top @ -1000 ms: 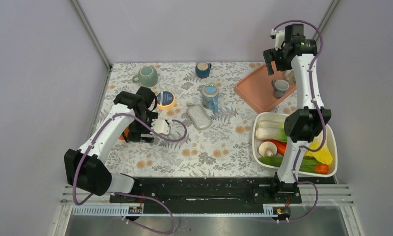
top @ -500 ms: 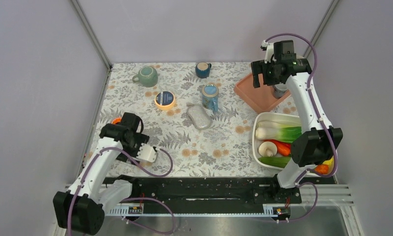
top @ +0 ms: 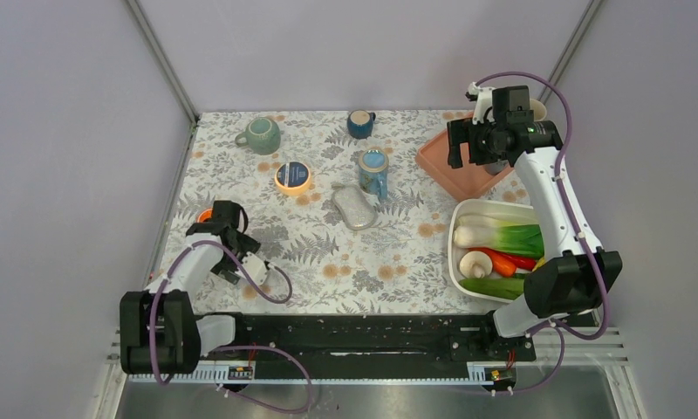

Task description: Turn the mug right side up

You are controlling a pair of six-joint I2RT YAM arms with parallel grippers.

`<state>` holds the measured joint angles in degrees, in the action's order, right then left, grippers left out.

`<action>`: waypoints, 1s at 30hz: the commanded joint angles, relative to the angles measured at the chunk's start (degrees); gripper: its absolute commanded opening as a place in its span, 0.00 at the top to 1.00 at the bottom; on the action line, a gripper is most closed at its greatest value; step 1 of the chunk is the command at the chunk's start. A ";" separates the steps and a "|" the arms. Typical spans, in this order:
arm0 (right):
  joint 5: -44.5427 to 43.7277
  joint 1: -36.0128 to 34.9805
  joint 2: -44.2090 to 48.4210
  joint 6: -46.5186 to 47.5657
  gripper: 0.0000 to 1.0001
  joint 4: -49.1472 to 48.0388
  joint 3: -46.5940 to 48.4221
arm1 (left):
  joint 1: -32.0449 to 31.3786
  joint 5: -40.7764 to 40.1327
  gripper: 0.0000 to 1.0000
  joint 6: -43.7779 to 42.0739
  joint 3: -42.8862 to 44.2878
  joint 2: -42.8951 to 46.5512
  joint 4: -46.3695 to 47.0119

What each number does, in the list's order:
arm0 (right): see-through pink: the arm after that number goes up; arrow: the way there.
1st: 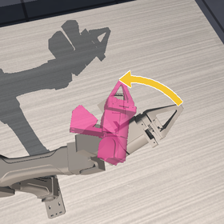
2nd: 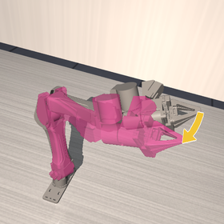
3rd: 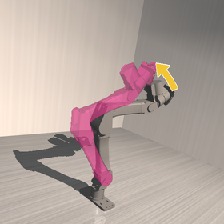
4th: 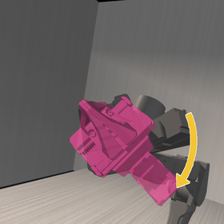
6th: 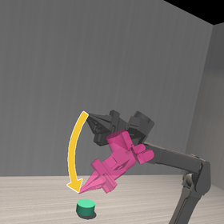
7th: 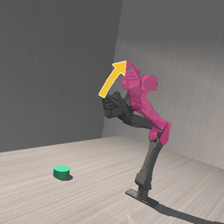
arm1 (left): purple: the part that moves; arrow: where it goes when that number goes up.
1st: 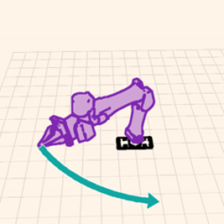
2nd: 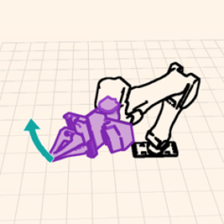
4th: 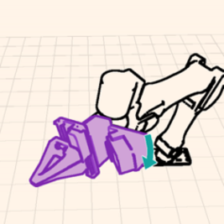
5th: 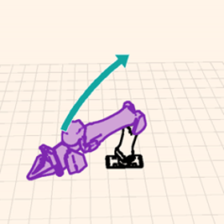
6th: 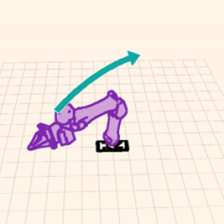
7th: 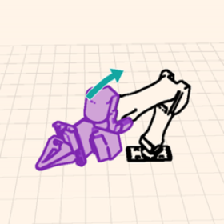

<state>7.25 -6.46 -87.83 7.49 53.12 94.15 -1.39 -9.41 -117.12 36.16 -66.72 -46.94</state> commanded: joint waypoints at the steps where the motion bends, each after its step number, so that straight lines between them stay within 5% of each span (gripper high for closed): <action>1: 3.23 -0.33 0.83 -0.63 0.01 -0.40 0.33 | 4.28 -1.30 0.32 -22.40 -0.59 -3.56 14.23; 9: 5.03 -0.40 1.25 -1.66 0.01 -0.26 0.45 | 4.46 1.88 1.00 -25.05 2.17 -6.64 15.25; 14: 4.94 -0.69 1.34 -2.05 0.01 0.30 0.37 | 4.12 4.78 1.00 -19.86 4.61 -7.46 14.89; 22: 8.06 -4.17 2.47 -4.15 0.01 -0.66 0.20 | -3.94 14.59 1.00 24.26 27.66 -16.38 1.22; 30: 13.63 -10.03 3.12 -5.45 0.01 -3.18 -2.84 | -4.76 30.42 1.00 50.48 40.24 -20.76 -10.71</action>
<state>15.73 -13.80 -87.44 3.05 52.69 92.71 -6.39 9.78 -82.06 69.71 -86.76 -50.89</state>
